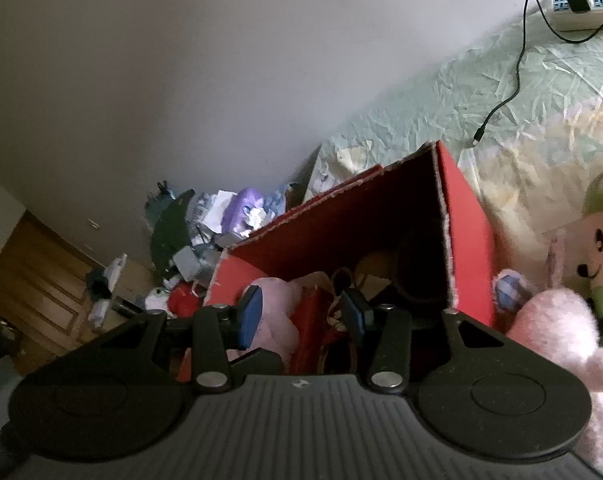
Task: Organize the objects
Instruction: 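Move the right tool back toward the plush pile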
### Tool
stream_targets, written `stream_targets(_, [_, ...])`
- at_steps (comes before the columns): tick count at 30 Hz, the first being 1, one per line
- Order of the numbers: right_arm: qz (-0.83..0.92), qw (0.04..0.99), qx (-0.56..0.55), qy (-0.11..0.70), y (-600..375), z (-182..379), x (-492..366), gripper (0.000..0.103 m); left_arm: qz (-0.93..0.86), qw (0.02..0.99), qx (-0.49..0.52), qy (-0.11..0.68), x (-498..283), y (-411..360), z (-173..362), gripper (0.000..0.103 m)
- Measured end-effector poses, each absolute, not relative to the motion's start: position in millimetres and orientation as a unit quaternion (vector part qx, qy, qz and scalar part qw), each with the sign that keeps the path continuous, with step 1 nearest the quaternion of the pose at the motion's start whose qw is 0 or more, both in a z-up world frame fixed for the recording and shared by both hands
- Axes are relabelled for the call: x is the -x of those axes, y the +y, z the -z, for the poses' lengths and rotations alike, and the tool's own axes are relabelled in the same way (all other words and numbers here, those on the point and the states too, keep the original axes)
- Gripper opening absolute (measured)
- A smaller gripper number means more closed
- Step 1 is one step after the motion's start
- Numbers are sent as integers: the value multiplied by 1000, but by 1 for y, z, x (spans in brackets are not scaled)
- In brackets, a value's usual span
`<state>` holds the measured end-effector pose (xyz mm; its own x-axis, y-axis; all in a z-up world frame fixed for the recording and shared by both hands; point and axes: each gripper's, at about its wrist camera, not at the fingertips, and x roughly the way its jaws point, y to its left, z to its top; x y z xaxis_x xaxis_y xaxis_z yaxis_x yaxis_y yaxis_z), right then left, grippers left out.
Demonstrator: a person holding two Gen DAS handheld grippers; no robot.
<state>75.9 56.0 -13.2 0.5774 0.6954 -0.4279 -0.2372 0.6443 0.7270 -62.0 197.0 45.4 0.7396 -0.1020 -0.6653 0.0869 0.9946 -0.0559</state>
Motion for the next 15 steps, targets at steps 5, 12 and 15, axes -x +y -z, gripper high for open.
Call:
stream_targets(5, [-287, 824, -337, 352, 30, 15, -67, 48, 85, 933, 15, 348, 66, 181, -48, 98])
stream_targets(12, [-268, 823, -377, 330, -17, 20, -50, 48, 134, 932, 9, 336, 74, 157, -54, 98])
stream_targets(15, [-251, 823, -390, 327, -36, 26, -46, 48, 154, 927, 6, 342, 74, 142, -52, 98])
